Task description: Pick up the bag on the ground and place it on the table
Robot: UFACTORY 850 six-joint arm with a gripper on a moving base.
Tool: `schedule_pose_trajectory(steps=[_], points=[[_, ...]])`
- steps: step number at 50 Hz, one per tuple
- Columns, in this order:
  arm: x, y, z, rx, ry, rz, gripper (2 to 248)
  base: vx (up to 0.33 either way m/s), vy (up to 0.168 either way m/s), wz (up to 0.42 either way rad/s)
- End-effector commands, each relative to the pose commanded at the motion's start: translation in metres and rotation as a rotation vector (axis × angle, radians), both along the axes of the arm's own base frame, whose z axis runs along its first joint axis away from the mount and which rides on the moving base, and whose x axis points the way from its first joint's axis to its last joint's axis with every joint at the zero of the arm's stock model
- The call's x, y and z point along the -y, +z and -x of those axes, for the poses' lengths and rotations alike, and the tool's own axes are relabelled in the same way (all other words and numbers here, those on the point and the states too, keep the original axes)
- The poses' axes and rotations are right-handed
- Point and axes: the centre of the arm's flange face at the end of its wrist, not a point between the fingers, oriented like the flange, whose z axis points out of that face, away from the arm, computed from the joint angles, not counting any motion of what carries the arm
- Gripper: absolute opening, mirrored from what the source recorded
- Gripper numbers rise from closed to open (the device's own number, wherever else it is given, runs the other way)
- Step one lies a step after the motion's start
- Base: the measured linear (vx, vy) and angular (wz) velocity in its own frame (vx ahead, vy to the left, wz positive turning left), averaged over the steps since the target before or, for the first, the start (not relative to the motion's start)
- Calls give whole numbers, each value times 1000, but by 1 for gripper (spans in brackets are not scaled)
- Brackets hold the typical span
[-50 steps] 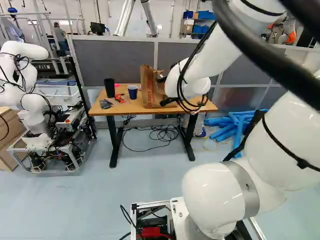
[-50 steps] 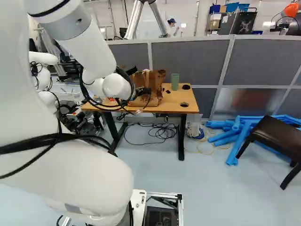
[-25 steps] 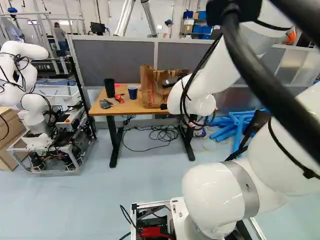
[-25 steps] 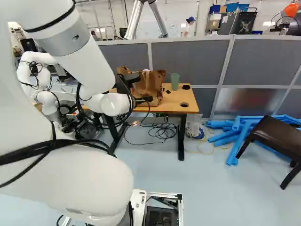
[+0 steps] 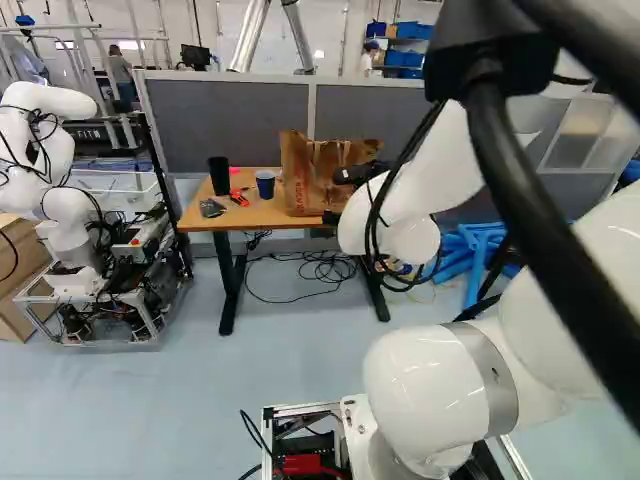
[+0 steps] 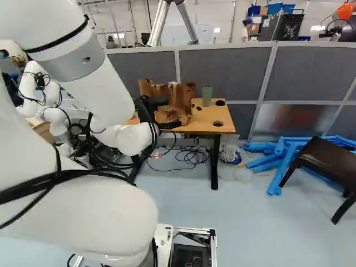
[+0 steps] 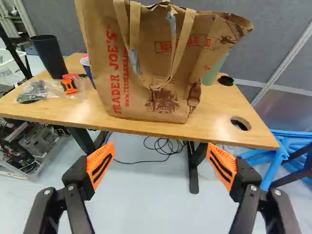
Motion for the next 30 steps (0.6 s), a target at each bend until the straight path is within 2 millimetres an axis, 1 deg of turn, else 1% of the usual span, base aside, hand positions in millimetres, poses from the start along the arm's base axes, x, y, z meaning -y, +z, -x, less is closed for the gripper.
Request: schedule_pose_trajectory(steps=[15, 30], points=[[1, -8, 14, 34, -20, -43, 247, 0, 0, 0], [1, -13, 23, 56, -31, -71, 247, 0, 0, 0]])
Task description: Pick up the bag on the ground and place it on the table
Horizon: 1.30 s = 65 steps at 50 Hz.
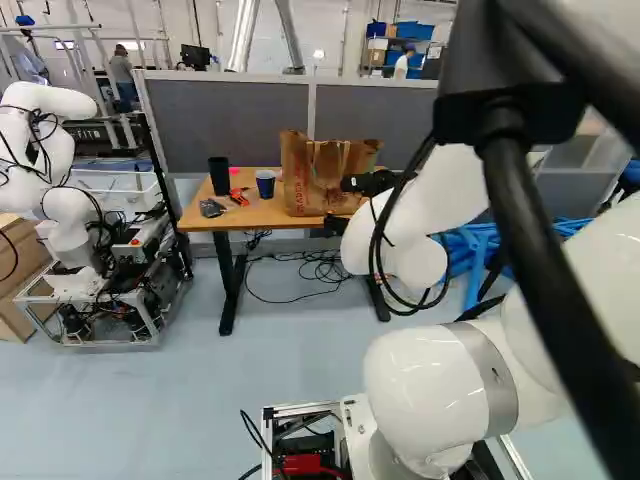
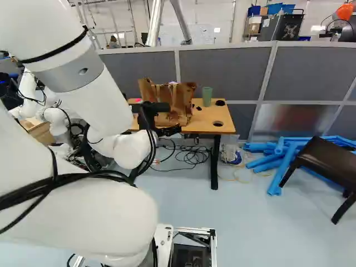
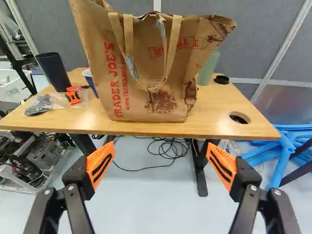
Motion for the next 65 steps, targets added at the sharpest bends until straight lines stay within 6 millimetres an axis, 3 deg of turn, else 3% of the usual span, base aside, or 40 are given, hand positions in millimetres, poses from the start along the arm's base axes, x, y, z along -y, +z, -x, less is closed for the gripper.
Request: schedule_pose_trajectory(steps=[65], points=[[0, -2, 3, 8, -4, -10, 247, 0, 0, 0]])
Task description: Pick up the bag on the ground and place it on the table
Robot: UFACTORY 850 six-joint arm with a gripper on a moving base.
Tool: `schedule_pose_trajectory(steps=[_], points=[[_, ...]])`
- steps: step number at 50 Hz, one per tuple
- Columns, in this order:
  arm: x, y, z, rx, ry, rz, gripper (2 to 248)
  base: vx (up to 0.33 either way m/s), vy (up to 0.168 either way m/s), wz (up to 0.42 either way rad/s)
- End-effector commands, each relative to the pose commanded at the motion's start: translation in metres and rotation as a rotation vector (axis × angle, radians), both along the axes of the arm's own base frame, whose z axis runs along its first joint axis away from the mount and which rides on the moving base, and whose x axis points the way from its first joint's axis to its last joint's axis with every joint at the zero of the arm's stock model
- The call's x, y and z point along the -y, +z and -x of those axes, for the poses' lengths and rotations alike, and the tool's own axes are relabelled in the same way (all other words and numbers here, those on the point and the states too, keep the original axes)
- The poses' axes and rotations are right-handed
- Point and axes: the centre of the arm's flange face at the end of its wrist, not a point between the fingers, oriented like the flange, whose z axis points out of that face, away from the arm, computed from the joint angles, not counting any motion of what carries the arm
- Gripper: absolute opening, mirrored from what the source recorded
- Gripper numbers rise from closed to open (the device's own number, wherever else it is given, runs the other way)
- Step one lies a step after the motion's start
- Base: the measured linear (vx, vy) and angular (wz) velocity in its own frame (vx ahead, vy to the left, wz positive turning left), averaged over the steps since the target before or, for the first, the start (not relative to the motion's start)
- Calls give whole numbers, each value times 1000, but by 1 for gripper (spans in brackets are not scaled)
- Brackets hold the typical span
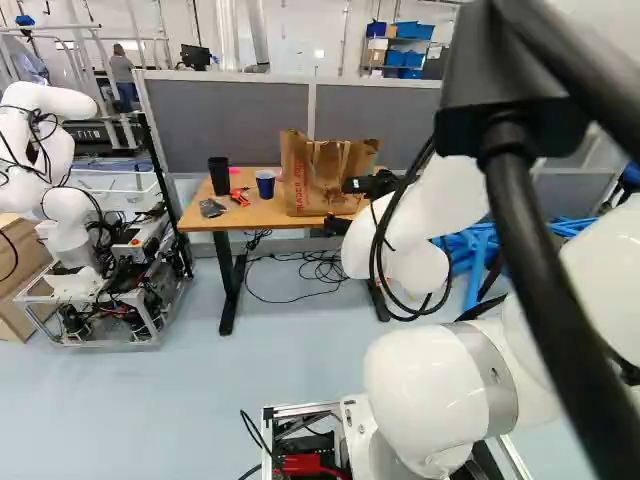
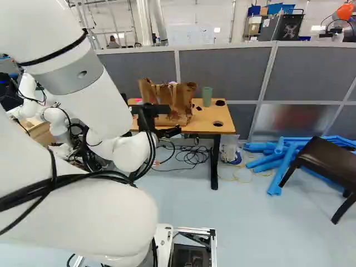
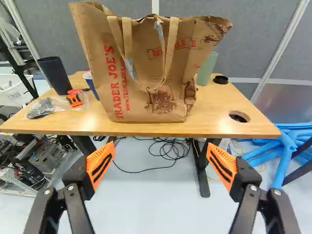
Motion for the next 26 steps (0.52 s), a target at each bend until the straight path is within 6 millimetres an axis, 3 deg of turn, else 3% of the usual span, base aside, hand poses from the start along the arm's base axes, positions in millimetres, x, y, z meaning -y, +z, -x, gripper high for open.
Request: schedule_pose_trajectory(steps=[26], points=[[0, 0, 0, 0, 0, 0, 247, 0, 0, 0]])
